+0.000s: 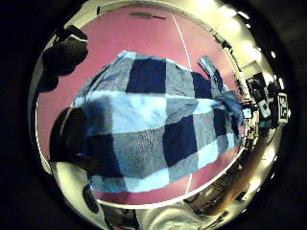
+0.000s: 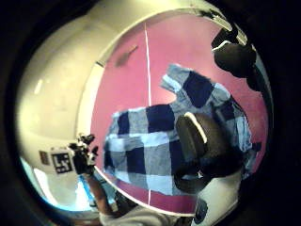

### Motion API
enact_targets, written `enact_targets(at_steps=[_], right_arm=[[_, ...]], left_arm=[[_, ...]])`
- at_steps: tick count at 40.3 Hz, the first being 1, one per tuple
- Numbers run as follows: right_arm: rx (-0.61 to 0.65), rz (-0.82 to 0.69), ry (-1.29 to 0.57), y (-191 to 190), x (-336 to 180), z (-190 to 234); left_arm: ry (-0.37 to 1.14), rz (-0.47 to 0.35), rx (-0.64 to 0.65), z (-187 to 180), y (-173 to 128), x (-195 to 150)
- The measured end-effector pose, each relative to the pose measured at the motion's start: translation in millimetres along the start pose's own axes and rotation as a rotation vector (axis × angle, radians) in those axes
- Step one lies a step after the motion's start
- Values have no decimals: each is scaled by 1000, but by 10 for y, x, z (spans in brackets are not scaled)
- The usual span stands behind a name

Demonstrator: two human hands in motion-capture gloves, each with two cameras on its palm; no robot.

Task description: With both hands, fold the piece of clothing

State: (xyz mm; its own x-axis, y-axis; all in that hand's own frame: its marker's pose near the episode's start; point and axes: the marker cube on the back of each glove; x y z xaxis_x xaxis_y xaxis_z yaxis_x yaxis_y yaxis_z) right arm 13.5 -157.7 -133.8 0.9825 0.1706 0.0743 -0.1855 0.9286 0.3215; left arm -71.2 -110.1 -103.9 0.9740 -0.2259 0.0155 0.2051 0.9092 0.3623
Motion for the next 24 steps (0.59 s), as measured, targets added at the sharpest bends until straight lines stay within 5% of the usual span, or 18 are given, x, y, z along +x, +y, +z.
enact_targets(at_steps=[4, 8, 14, 21, 24], right_arm=[[-42, 112, -26, 115, 284, -86], [-134, 239, 4, 463, 625, 34], [-281, 376, 48, 1045, 982, 296], [-314, 419, 105, 1370, 1198, 633], [-221, 395, 167, 1335, 1309, 691]], left_arm=[[-70, 10, 24, 45, 6, -40], [-78, 75, -136, 200, 358, -28], [-96, 61, -338, 486, 709, -132], [91, 53, -432, 771, 824, -127], [179, 51, -366, 848, 748, -49]])
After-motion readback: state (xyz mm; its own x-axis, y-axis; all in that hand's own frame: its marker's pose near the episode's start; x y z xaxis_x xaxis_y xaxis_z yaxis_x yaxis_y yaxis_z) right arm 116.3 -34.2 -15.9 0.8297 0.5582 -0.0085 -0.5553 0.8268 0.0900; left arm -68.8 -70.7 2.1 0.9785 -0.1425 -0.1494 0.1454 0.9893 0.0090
